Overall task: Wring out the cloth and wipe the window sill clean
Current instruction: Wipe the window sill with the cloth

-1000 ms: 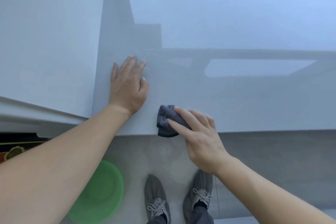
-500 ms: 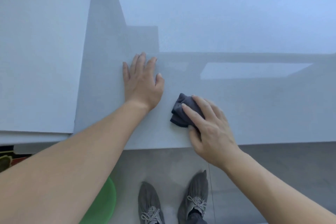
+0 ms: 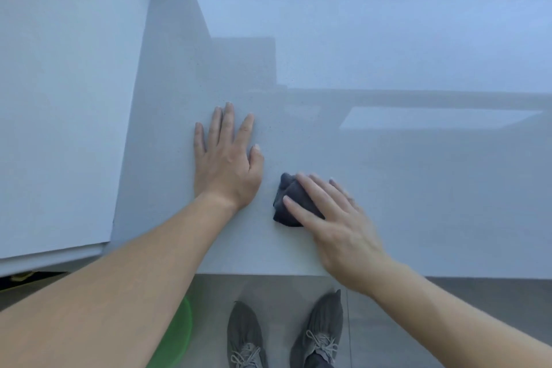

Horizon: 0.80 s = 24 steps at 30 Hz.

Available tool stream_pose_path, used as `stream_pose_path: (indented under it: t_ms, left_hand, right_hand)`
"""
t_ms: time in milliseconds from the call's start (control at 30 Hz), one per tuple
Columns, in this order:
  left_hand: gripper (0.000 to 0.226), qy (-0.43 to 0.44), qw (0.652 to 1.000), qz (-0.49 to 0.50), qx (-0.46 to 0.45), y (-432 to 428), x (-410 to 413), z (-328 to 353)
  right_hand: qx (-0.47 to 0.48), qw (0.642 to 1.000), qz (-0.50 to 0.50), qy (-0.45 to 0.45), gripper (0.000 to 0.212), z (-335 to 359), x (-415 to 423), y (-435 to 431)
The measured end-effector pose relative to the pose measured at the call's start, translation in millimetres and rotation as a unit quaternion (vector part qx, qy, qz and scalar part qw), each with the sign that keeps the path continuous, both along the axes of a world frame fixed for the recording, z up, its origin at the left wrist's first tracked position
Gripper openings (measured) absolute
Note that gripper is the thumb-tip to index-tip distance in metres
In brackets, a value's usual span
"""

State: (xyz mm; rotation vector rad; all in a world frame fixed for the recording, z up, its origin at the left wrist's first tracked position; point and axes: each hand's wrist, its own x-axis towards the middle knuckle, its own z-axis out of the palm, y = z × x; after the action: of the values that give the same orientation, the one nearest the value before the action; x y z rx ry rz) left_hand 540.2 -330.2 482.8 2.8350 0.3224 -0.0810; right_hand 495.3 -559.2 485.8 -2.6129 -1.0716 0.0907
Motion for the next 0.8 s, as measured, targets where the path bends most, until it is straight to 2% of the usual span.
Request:
stream_pose_path:
  t_ms: [67, 133, 200, 267, 333, 400, 467, 500, 600, 633, 667, 700, 800]
  left_hand:
    - [0.064, 0.002, 1.0, 0.0, -0.003, -1.0, 0.1, 1.2]
    - [0.064, 0.006, 1.0, 0.003, -0.004, -1.5, 0.5, 1.6]
    - [0.064, 0.003, 1.0, 0.008, -0.001, -1.3, 0.7, 0.8]
    - [0.064, -0.002, 1.0, 0.009, 0.003, -1.1, 1.0, -0.5]
    - [0.064, -0.002, 1.0, 0.011, 0.006, -1.6, 0.9, -0.7]
    - [0.064, -0.004, 1.0, 0.014, 0.008, -2.2, 1.3, -0.1]
    - [0.064, -0.009, 1.0, 0.014, 0.01, -2.5, 0.6, -0.4]
    - [0.064, -0.012, 1.0, 0.013, 0.012, -2.3, 0.3, -0.7]
    - [0.064, -0.013, 1.0, 0.013, 0.016, -2.5, 0.3, -1.8]
    - [0.064, -0.014, 1.0, 0.014, 0.017, -2.3, 0.5, -1.9]
    - [0.064, -0.015, 1.0, 0.014, 0.019, -1.7, 1.3, -2.3]
    - [0.064, -0.015, 1.0, 0.013, 0.019, -1.6, 2.3, -2.3]
    - [0.065, -0.017, 0.999, 0.012, 0.025, -2.0, 2.9, -1.2]
  right_hand:
    - [0.002, 1.0, 0.006, 0.008, 0.059, -0.7, 32.5, -10.5]
    - [0.009, 0.995, -0.098, 0.019, 0.059, -1.1, 85.7, -13.8]
    - [0.027, 0.974, -0.222, 0.039, 0.061, 2.7, 138.0, -7.4]
    - [0.039, 0.956, -0.286, 0.05, 0.064, 3.1, 158.2, 11.4]
    - [0.035, 0.968, -0.245, 0.032, 0.067, -1.8, 143.5, 29.1]
    - [0.019, 0.993, -0.117, 0.01, 0.066, -7.8, 120.1, 30.0]
    - [-0.002, 1.0, -0.025, 0.01, 0.064, -7.3, 129.9, 14.6]
    - [-0.002, 0.999, -0.033, 0.007, 0.061, -6.8, 150.7, 5.8]
    - [0.028, 0.969, -0.242, 0.034, 0.057, 1.4, 218.7, -5.2]
    - [0.032, 0.955, -0.293, 0.043, 0.057, 3.6, 229.1, 0.2]
    - [0.03, 0.952, -0.301, 0.042, 0.058, 4.7, 228.1, 11.0]
    - [0.025, 0.961, -0.273, 0.037, 0.06, 3.4, 217.9, 21.8]
    - [0.019, 0.996, -0.085, 0.018, 0.061, -6.1, 165.2, 39.6]
